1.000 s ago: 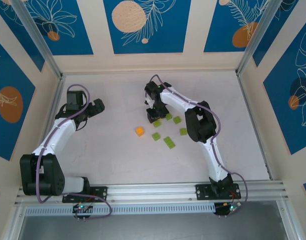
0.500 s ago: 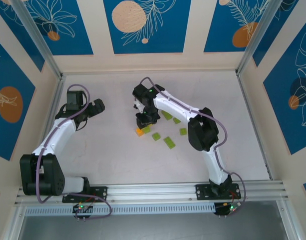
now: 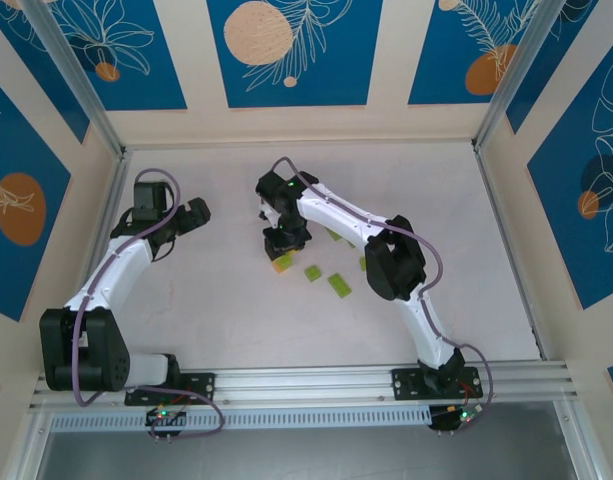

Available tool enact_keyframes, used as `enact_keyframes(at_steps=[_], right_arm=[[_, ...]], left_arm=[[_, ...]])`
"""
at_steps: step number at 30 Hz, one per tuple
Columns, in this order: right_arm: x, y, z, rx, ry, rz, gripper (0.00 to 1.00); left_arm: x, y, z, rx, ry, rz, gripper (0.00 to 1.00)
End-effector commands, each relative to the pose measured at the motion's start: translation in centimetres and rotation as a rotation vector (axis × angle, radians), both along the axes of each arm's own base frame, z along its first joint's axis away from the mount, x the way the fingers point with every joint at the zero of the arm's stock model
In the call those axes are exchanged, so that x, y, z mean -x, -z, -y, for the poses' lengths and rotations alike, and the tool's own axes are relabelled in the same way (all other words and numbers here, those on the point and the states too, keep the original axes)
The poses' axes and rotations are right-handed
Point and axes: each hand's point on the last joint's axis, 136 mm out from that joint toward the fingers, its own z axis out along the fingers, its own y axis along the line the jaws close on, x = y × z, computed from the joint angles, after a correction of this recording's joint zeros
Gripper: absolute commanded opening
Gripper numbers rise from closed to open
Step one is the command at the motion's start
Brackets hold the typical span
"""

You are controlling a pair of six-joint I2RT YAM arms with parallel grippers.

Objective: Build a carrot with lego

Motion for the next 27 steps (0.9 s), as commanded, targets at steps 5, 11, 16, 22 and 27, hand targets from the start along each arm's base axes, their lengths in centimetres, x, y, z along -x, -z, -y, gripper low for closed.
enact_keyframes(at_steps=[5,11,16,22,27], right_arm=[[0.0,0.4,-0.6,-0.015,-0.001,-0.019,0.34],[0.2,1.2,-0.4,0.005,-0.013,-0.030,0.34],[0.1,1.4,-0.4,0.007,-0.013,-0.027,0.34],[-0.2,1.7,-0.5,0.010,-0.007,-0.024,0.34],[-0.4,1.6,-0.6,0.009,-0.004,-0.019,0.34]], left_arm=[[0.0,-0.1,-0.2,0.005,0.003,0.007,0.99],[0.0,-0.1,-0.2,0.004,0.004,0.006,0.99],[0.0,-0.1,-0.2,0.004,0.005,0.007,0.99],[0.0,-0.1,-0.2,0.005,0.003,0.007,0.99],[0.0,-0.1,-0.3,0.003,0.003,0.008,0.99]])
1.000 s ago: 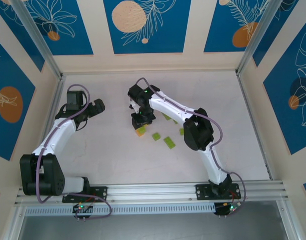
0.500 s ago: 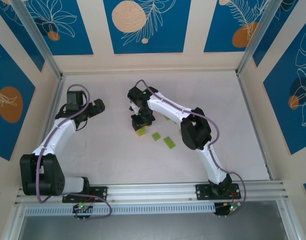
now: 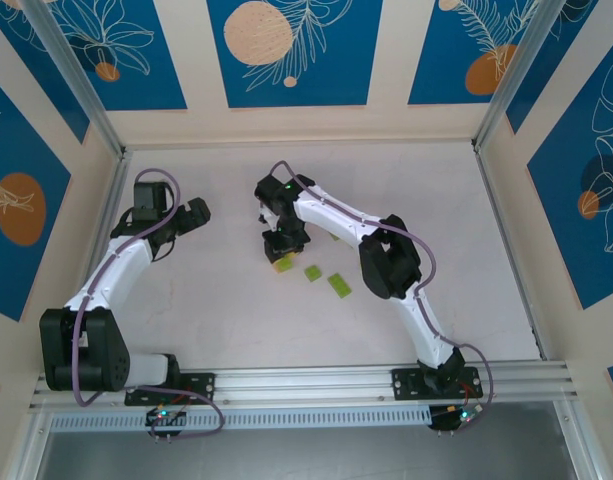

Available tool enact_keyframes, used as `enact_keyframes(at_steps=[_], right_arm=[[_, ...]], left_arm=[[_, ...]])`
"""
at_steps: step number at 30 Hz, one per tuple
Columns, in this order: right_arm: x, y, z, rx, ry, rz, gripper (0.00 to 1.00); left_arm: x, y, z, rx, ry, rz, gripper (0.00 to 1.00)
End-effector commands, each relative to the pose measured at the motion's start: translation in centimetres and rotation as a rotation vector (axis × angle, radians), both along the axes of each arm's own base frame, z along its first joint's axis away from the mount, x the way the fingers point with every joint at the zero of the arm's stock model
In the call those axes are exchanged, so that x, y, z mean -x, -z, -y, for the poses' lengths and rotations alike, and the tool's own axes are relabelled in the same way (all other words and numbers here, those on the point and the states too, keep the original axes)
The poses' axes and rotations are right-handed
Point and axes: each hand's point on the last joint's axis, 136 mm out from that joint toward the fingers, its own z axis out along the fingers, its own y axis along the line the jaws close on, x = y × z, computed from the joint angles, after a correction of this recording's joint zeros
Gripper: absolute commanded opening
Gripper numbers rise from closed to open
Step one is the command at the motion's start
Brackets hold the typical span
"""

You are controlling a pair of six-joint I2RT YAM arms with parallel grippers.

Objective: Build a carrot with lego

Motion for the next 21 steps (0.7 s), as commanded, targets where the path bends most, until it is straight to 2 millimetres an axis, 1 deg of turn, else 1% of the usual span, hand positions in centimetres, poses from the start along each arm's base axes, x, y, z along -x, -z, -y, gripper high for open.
enact_keyframes(at_steps=[1,5,10,21], right_arm=[[-0.2,0.3,-0.3,-0.004,0.001,-0.008,0.34],[-0.4,0.2,-0.4,-0.005,0.003,-0.007,0.34],[-0.3,0.6,-0.3,0.006,-0.002,-0.019,0.34],[0.6,1.7,0.4,0.049,-0.031,-0.056,0.34]], left_arm=[[0.0,-0.2,-0.3,0.003,0.003,0.009,0.99],[0.0,-0.1,-0.2,0.005,0.003,0.007,0.99],[-0.1,-0.1,-0.2,0.005,0.004,0.009,0.99],[0.0,-0.1,-0.2,0.004,0.005,0.008,0.99]])
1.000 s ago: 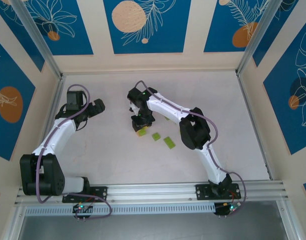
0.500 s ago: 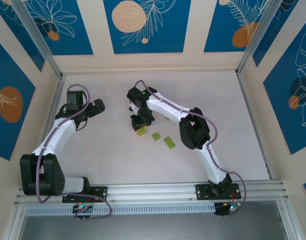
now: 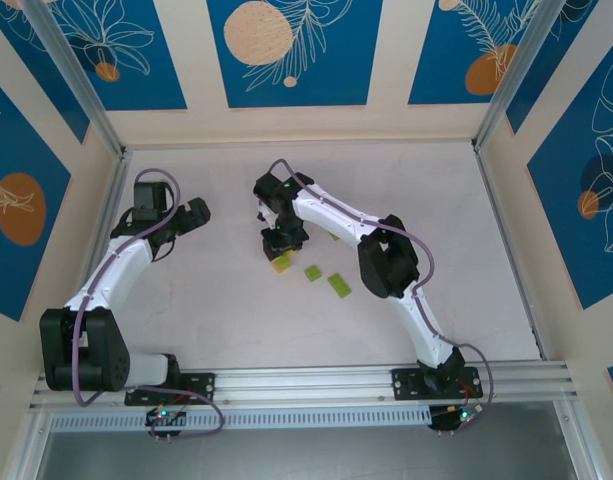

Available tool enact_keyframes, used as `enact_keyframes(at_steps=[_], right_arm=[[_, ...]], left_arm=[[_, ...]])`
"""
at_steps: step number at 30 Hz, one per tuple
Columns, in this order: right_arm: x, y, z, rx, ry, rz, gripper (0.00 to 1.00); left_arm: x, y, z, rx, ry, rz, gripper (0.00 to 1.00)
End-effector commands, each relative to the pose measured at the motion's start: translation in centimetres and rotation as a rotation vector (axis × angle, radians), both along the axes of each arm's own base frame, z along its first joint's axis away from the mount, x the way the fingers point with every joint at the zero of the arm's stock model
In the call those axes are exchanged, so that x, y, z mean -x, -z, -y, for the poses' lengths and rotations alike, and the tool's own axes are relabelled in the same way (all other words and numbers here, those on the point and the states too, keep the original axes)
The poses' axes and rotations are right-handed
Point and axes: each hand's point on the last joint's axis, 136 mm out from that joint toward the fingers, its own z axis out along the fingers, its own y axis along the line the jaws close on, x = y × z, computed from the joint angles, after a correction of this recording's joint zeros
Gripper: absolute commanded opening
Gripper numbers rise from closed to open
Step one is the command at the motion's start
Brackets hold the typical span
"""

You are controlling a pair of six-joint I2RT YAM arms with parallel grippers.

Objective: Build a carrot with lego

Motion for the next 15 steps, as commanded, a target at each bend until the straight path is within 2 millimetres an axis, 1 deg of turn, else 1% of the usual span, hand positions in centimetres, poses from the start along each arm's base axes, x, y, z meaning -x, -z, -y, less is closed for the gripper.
enact_keyframes(at_steps=[1,5,12,15], right_arm=[[1.0,1.5,0.5,0.042,-0.027,-0.056,0.34],[1.1,1.7,0.9,0.061,-0.037,-0.058,0.34],[1.2,1.9,0.1,0.042,-0.055,-0.051,0.34],[0.9,2.0,-0.2,0.039,-0.058,-0.039,0.35]], left_arm=[[-0.1,-0.1,-0.2,0.004,0.004,0.008,0.99],[-0.1,-0.1,-0.3,0.004,0.004,0.009,0.99],[0.0,-0.1,-0.3,0.001,0.004,0.008,0.99],[0.0,-0.1,-0.3,0.001,0.005,0.008,0.99]])
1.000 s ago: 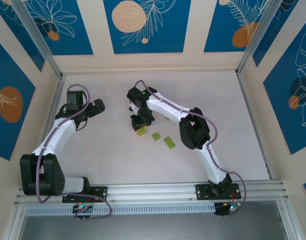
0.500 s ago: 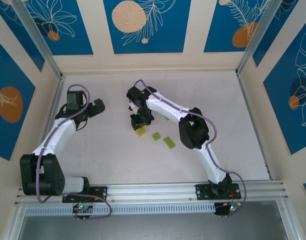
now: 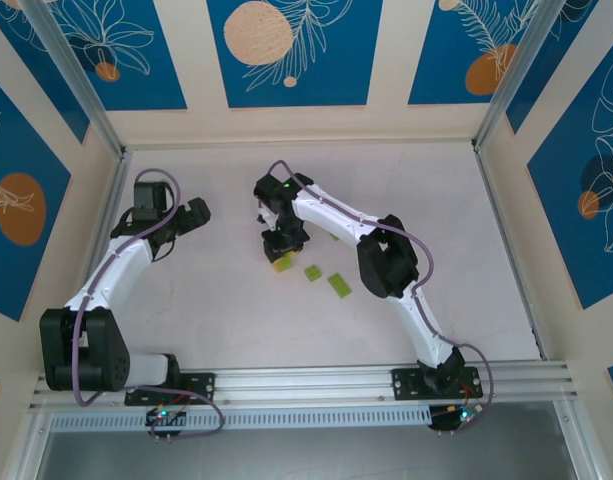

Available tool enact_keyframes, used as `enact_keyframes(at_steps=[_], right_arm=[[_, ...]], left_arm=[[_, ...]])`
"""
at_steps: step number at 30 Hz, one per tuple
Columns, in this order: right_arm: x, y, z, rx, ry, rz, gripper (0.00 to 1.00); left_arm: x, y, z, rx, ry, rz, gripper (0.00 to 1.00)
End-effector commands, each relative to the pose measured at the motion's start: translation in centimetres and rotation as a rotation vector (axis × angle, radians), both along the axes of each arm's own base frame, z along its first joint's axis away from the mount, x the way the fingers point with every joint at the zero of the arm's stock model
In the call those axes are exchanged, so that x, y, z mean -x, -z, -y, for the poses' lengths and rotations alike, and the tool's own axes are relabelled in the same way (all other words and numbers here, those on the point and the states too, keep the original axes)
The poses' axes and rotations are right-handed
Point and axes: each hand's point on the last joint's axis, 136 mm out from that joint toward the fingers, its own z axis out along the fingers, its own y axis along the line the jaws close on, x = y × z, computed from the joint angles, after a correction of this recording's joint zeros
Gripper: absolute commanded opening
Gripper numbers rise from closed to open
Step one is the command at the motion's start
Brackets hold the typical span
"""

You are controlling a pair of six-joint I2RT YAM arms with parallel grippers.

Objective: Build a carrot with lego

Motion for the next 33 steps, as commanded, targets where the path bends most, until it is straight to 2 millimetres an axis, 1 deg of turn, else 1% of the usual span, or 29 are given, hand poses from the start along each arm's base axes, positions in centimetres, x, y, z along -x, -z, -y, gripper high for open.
enact_keyframes(at_steps=[1,7,11,17,23,27,33], right_arm=[[0.6,2.0,-0.1,0.041,-0.027,-0.031,0.35],[0.1,2.3,0.0,0.056,-0.053,-0.020,0.35],[0.3,2.8,0.7,0.103,-0.071,-0.036,0.35],[1.3,3.6,1.2,0.128,-0.045,-0.080,0.35],[2.1,4.9,1.5,0.164,-0.032,-0.099,0.35],[2.4,5.7,2.1,0.217,-0.044,-0.090,0.35],[3.3,7.4,3.3,0.283,-0.062,-0.110,0.34]], left_arm=[[-0.1,-0.2,-0.3,0.002,0.004,0.010,0.99],[-0.1,-0.2,-0.3,0.000,0.004,0.012,0.99],[0.0,-0.2,-0.3,-0.001,0.003,0.010,0.99],[-0.1,-0.2,-0.3,-0.001,0.003,0.010,0.99],[-0.1,-0.2,-0.4,-0.003,0.002,0.010,0.99],[-0.1,-0.2,-0.4,-0.002,0.002,0.012,0.99],[-0.1,-0.2,-0.3,-0.002,0.003,0.013,0.99]])
